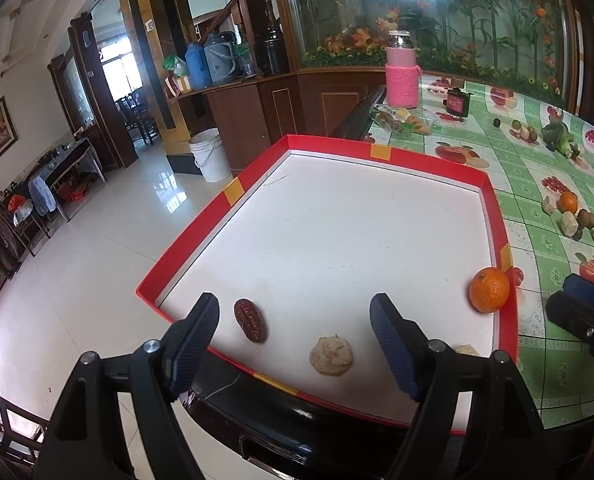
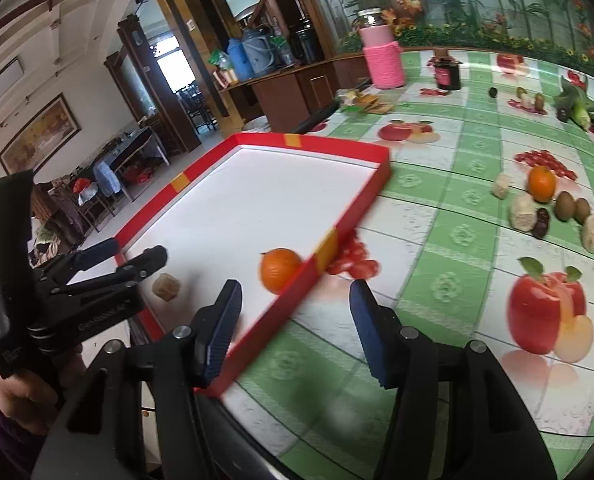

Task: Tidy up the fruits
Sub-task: 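Lower the bread ball into the tray and open the left gripper while the right releases the orange there, then move both grippers back over the remaining foods on the table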

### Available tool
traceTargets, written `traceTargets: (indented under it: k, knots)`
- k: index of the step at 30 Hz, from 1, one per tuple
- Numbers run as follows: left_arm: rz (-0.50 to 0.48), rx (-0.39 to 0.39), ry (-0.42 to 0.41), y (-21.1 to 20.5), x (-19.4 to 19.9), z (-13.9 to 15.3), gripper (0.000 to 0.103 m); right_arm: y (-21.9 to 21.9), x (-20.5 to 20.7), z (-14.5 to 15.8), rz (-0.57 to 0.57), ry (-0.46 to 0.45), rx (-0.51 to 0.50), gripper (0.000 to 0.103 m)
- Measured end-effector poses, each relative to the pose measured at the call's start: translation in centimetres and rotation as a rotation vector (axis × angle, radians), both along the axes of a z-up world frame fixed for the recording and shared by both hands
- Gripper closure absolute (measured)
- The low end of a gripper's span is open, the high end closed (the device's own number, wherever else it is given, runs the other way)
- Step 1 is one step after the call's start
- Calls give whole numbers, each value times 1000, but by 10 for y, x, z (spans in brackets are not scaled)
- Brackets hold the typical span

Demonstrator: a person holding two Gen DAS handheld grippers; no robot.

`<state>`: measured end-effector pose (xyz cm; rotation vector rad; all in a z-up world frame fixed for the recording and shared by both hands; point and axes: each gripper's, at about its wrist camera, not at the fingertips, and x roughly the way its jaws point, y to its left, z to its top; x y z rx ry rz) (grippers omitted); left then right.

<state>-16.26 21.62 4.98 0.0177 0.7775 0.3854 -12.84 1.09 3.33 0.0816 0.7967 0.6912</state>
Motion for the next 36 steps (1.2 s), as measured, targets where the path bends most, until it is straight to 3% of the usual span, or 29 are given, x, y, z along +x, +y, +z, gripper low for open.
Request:
traceTargets:
  k: [23, 28, 36]
  knots:
    - [-205, 61, 31, -88, 8, 9, 24, -190, -1, -2, -349, 30, 42, 43]
    - [-252, 68, 45, -107, 9, 8, 24, -208, 2, -3, -373, 40, 50, 42]
    - [-328, 40, 67, -133, 18, 12, 24, -198, 48, 6, -377, 38, -54, 42]
